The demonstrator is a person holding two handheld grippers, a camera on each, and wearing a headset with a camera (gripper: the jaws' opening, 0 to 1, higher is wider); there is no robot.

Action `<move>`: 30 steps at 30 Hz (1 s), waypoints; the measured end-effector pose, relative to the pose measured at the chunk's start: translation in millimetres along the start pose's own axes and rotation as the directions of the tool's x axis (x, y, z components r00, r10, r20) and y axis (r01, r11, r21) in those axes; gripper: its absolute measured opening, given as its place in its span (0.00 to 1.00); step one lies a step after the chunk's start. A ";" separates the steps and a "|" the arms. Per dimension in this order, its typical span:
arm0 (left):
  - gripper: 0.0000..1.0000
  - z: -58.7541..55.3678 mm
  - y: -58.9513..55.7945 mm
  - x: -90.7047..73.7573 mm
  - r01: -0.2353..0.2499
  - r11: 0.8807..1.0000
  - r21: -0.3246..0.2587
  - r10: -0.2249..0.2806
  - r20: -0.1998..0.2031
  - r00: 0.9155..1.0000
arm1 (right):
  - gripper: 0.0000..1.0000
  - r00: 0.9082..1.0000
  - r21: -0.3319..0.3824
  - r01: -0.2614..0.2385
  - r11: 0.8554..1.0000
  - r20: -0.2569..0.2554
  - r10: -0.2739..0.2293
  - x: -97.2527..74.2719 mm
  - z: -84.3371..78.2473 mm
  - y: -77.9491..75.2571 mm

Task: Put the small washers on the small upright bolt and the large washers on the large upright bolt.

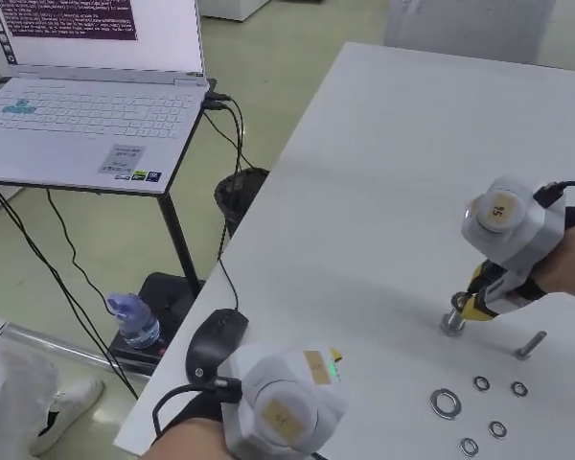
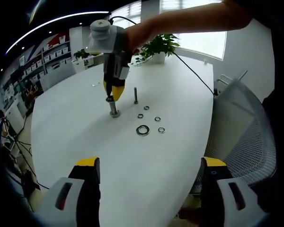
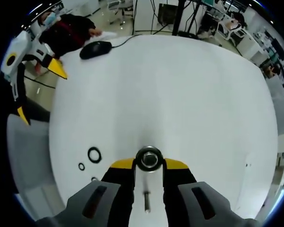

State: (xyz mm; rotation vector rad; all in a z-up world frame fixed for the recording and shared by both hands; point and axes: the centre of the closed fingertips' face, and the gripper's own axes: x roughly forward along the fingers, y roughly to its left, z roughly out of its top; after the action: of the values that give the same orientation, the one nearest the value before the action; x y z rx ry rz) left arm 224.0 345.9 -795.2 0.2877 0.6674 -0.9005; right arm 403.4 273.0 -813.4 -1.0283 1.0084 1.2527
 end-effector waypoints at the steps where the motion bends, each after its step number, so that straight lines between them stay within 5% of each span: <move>1: 0.87 0.0 0.3 -0.2 0.000 1.000 0.000 0.000 0.000 1.000 | 0.22 1.000 -0.001 -0.001 1.000 -0.001 0.001 1.0 0.0 -0.3; 30: 0.89 0.7 2.9 1.1 -0.015 1.000 0.005 0.015 -0.001 1.000 | 0.22 0.999 0.012 -0.008 1.000 -0.032 0.009 41.6 -10.3 -2.4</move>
State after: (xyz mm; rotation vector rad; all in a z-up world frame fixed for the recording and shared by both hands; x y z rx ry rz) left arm 227.0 346.6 -795.5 0.2974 0.6628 -0.8878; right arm 407.8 272.9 -856.1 -1.0393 1.0445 1.2393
